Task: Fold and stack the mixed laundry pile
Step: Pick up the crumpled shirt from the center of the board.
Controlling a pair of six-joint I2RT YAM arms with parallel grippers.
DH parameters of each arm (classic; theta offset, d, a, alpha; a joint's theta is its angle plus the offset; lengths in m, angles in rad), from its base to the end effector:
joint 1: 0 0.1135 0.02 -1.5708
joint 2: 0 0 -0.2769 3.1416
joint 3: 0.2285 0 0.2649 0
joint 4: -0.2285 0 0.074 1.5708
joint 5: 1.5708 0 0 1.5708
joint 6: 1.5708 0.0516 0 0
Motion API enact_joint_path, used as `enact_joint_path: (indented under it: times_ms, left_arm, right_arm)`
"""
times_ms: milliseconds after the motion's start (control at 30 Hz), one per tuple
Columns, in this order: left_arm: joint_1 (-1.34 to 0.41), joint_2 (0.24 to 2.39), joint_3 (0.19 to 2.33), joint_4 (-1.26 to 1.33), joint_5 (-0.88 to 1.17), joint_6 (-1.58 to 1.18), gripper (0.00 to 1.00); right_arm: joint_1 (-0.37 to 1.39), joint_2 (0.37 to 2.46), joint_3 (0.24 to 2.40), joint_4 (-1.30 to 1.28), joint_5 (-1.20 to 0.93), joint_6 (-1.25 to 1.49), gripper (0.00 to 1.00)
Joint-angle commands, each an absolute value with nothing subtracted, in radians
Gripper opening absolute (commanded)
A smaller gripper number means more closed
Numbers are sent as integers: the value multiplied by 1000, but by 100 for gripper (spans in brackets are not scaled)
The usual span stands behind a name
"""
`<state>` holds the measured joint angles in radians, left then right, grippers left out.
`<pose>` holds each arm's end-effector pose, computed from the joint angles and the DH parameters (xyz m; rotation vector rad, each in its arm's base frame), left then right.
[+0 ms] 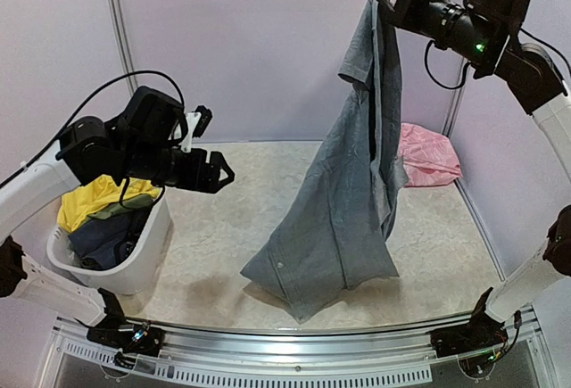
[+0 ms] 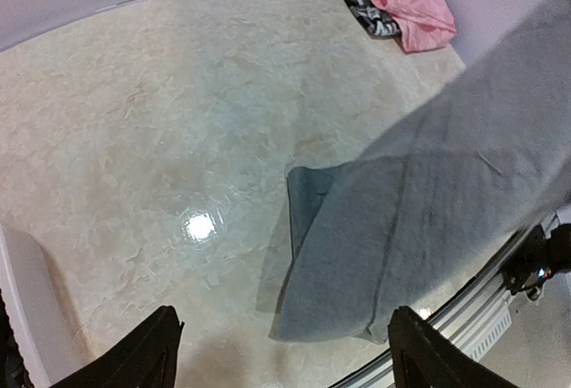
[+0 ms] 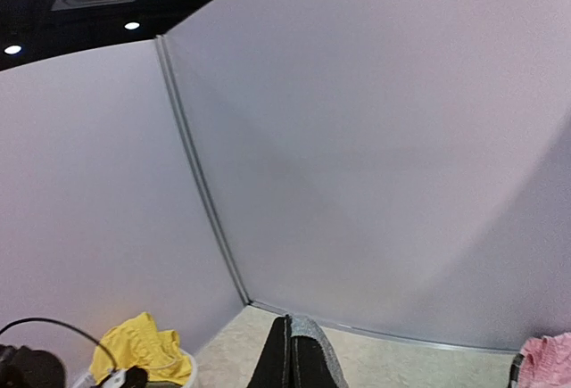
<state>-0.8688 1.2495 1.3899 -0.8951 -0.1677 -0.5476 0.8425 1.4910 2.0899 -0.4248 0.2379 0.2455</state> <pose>0.1813 -0.2011 0.3862 0.2939 2.3521 -0.5149 0.2084 0.2154 0.6060 -0.2256 1.4242 0.7341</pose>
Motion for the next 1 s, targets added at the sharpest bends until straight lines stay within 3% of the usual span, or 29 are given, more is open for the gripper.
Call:
enact_joint_path:
  times_ms: [0,267,500,800,967]
  left_arm:
    - [-957,1230,1305,-773,-161,-516,81]
    - [-1121,1487,1403,-657,-270,-442,81]
    - [-1186,1736,1515,-507,-225,-373,83]
    - [-1190,1949,1530,-606,-204,-301,85]
    - [-1183,1998,1473,-625,-195,-264,81]
  right_arm:
    - [847,1558,2125,-538,467,227,0]
    - [849,1675,2221,-523,679,220,0]
    - [861,1788,2268,-484,808,159,0]
    - [860,1832,2231,-507,811,137,0]
    - [859,1805,2164,-518,801,163,0]
